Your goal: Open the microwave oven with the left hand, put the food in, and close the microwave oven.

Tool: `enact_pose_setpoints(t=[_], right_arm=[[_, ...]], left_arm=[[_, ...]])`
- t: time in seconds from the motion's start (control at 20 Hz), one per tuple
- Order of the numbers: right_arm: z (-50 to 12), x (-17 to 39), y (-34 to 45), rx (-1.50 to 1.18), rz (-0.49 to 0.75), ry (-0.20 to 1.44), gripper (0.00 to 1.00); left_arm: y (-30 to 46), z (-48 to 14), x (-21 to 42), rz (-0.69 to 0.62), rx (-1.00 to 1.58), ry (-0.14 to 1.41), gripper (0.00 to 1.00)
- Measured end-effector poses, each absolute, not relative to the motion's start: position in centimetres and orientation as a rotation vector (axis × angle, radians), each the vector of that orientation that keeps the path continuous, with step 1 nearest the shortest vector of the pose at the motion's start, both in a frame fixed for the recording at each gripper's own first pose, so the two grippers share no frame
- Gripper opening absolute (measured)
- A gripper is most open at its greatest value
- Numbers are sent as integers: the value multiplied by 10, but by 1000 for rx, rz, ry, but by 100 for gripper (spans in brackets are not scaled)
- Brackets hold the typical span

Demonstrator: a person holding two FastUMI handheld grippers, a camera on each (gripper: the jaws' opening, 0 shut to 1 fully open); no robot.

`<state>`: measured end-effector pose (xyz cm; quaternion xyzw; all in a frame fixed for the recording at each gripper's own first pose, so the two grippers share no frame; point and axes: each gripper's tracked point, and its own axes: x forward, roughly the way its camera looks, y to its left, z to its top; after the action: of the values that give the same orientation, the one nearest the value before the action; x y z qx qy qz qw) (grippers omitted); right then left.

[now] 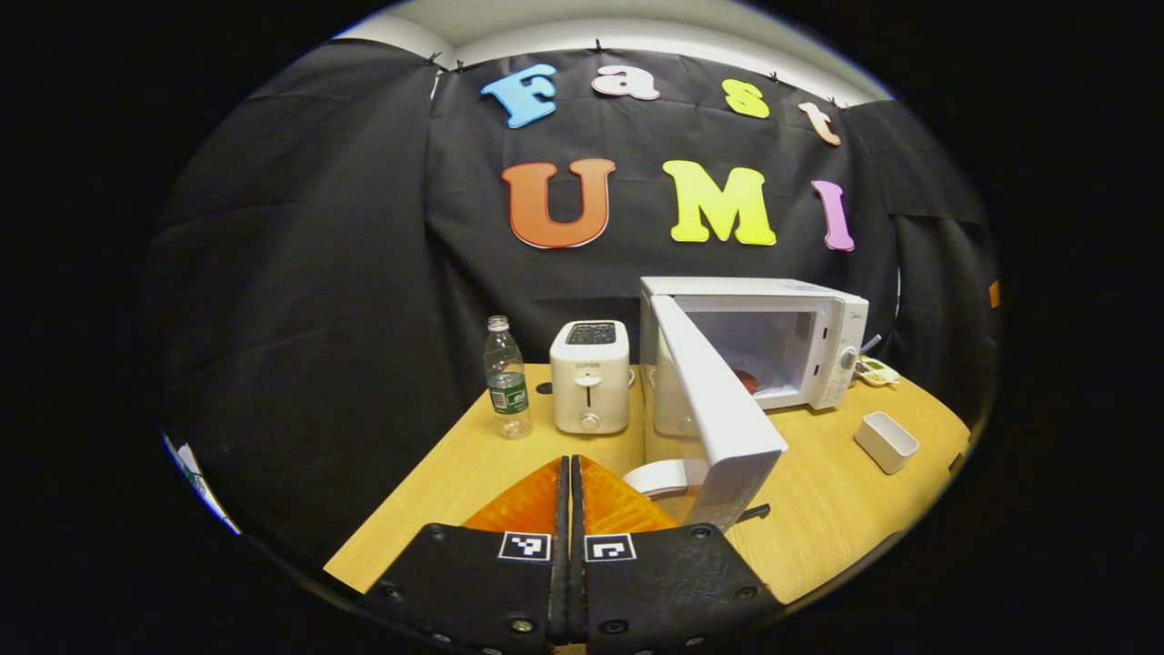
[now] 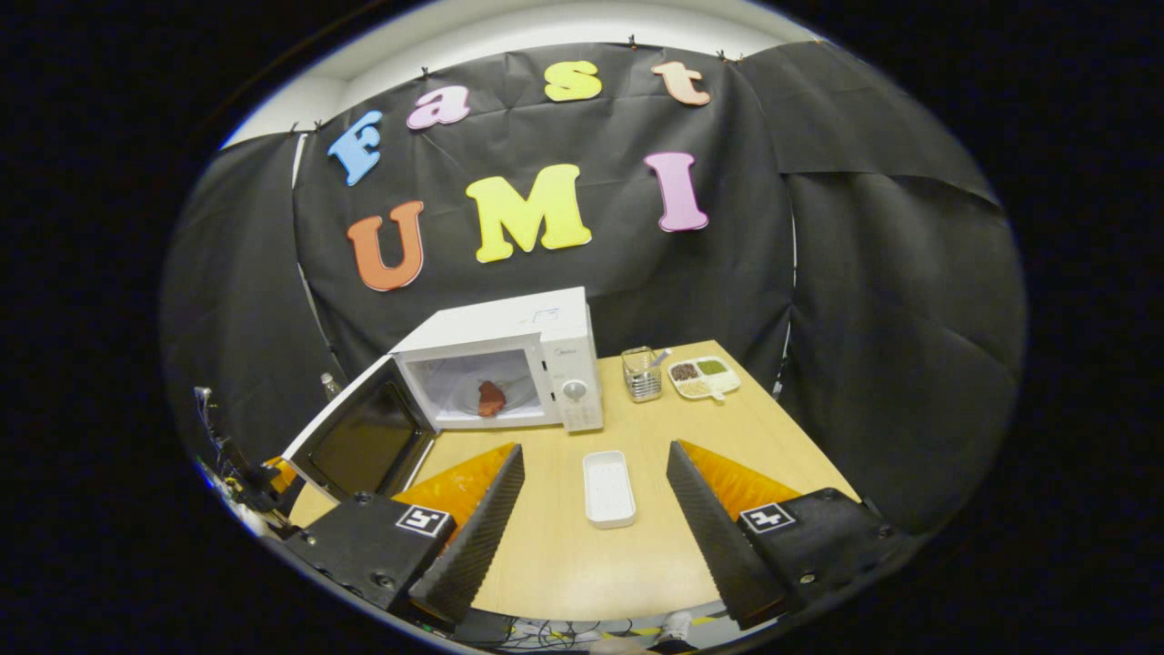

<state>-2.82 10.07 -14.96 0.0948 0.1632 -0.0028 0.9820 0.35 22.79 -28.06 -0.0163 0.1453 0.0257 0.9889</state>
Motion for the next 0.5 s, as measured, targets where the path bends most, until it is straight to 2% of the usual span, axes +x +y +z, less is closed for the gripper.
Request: enact_pose_setpoints(t=[0.05,0.1,0.5], right_arm=[[-151,-28,101,191,-10,330,91],[-153,-30,101,197,-10,334,91],[-162,-45,101,227,-18,364,92]], left_arm=[[217,-281,1,30,-36,291,12],[207,-280,1,9,-39,288,0],[99,-280,4,-195,-31,287,0]])
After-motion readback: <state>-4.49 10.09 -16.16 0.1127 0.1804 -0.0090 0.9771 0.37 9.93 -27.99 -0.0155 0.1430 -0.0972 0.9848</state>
